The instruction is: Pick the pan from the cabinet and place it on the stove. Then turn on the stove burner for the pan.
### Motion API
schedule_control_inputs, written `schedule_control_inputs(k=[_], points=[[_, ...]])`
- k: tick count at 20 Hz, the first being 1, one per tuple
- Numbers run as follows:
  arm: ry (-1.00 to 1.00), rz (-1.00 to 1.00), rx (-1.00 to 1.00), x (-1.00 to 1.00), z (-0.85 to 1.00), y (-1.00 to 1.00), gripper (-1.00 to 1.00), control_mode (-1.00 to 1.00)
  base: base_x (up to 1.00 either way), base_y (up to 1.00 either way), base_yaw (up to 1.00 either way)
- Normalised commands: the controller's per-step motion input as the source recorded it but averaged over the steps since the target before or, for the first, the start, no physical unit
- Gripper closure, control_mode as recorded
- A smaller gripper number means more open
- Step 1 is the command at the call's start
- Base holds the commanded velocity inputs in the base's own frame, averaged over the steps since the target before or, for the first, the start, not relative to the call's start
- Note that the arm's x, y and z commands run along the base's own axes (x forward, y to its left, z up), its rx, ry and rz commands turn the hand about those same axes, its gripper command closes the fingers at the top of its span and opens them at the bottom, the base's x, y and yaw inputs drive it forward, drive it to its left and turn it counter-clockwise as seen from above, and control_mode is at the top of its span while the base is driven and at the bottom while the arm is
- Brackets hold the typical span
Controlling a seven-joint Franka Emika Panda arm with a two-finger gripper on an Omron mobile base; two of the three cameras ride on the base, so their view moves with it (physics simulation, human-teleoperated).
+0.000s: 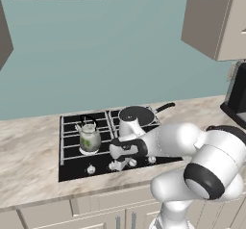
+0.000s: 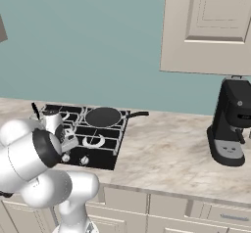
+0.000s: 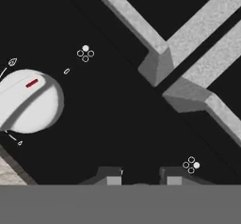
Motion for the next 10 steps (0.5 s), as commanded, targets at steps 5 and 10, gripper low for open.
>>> schedule_control_inputs(k=[5,10], points=[[0.0,0.22,0.0,-0.59,-0.49,-0.36,1.0,-1.0,0.0,0.0,0.0],[0.0,0.22,0.0,-0.58,-0.49,-0.39,1.0,-1.0,0.0,0.0,0.0]])
